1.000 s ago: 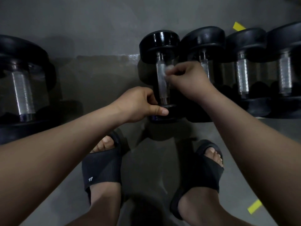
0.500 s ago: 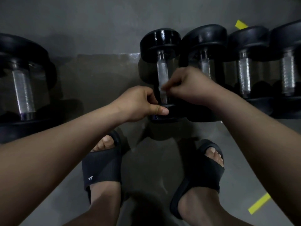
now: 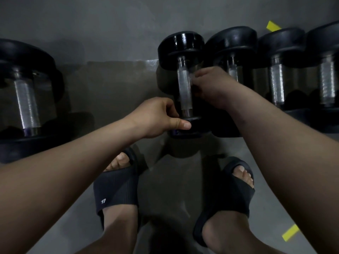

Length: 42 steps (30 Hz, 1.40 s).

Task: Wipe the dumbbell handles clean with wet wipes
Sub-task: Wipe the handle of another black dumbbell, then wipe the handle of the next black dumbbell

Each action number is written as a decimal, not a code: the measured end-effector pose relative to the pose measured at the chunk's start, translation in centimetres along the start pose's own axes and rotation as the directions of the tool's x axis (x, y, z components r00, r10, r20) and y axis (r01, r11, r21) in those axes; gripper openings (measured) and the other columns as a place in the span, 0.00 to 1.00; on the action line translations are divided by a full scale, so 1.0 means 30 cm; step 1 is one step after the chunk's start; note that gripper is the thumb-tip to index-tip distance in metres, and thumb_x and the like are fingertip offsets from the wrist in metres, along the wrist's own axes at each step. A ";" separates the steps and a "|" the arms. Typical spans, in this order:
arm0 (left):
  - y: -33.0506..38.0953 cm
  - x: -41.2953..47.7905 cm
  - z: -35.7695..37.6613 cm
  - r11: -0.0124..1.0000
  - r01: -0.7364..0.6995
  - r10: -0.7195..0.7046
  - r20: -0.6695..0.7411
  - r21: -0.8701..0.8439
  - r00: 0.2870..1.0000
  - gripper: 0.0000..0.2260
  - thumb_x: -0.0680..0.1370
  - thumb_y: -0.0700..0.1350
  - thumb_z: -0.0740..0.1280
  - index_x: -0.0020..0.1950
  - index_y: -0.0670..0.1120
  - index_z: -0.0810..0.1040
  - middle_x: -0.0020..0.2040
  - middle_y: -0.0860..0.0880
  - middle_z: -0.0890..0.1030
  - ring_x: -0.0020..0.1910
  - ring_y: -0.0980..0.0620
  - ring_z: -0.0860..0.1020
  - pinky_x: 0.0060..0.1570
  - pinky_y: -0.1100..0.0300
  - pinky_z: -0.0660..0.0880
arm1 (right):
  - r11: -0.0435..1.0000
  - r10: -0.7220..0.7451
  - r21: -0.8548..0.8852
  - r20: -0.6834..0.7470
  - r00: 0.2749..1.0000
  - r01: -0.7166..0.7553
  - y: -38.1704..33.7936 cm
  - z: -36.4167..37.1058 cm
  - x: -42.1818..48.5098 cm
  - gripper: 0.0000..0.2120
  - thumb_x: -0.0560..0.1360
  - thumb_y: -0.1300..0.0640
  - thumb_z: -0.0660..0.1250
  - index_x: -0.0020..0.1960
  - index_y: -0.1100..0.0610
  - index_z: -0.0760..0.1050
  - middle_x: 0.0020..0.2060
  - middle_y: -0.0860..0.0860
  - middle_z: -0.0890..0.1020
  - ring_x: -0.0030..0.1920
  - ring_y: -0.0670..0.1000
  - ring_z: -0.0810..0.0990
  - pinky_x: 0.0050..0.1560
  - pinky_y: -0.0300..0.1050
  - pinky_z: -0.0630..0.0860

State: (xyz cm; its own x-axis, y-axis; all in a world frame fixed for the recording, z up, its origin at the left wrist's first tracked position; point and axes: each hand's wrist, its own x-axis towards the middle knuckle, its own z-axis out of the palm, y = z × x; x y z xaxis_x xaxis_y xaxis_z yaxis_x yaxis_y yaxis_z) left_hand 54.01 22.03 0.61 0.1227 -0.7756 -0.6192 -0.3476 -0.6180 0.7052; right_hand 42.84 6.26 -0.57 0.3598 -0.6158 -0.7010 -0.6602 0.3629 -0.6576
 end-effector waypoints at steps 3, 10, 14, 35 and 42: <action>0.004 -0.001 -0.006 1.000 -0.001 0.001 0.012 0.001 1.000 0.21 0.64 0.61 0.80 0.44 0.47 0.81 0.42 0.51 0.84 0.45 0.50 0.82 0.45 0.53 0.78 | 0.958 0.161 -0.270 0.213 0.964 -0.100 -0.010 -0.034 -0.049 0.10 0.78 0.72 0.60 0.50 0.68 0.80 0.29 0.56 0.79 0.26 0.49 0.75 0.27 0.39 0.72; 0.000 -0.003 0.003 1.000 0.013 -0.013 -0.011 0.010 1.000 0.20 0.65 0.61 0.79 0.45 0.48 0.81 0.42 0.51 0.84 0.43 0.52 0.81 0.44 0.53 0.77 | 0.982 0.183 0.017 0.157 0.971 -0.188 -0.034 -0.003 -0.023 0.12 0.79 0.72 0.60 0.48 0.61 0.80 0.42 0.54 0.84 0.44 0.49 0.83 0.40 0.38 0.82; 0.000 -0.018 0.008 0.999 0.037 -0.037 -0.047 0.014 0.998 0.20 0.65 0.61 0.79 0.44 0.49 0.81 0.40 0.52 0.83 0.42 0.54 0.80 0.41 0.56 0.76 | 0.923 0.289 -0.330 0.255 0.923 -0.198 -0.043 -0.047 -0.095 0.09 0.76 0.73 0.64 0.42 0.62 0.79 0.29 0.53 0.81 0.33 0.48 0.81 0.37 0.41 0.79; -0.144 -0.389 -0.320 0.995 0.085 -0.099 -0.570 -0.051 0.816 0.07 0.80 0.49 0.68 0.48 0.48 0.82 0.40 0.52 0.83 0.41 0.55 0.81 0.42 0.62 0.75 | 0.969 -0.204 0.204 0.323 0.924 0.142 -0.237 0.277 -0.268 0.15 0.79 0.69 0.59 0.49 0.52 0.79 0.40 0.51 0.83 0.40 0.51 0.81 0.45 0.46 0.78; -0.375 -0.629 -0.406 0.985 0.168 -0.132 -0.809 -0.041 0.573 0.05 0.78 0.48 0.68 0.46 0.49 0.81 0.37 0.52 0.81 0.37 0.55 0.78 0.42 0.58 0.74 | 0.954 -0.187 0.292 0.422 0.887 0.063 -0.274 0.586 -0.282 0.12 0.78 0.71 0.59 0.50 0.62 0.80 0.46 0.55 0.87 0.47 0.50 0.84 0.47 0.42 0.81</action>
State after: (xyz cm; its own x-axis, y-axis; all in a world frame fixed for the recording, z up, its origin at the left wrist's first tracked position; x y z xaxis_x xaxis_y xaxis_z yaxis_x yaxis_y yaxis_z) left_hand 66.93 42.05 8.57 0.8680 -0.4670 -0.1685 -0.2832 -0.7445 0.6046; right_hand 56.82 20.77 5.91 0.7212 -0.3190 -0.6150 -0.4152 0.5116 -0.7523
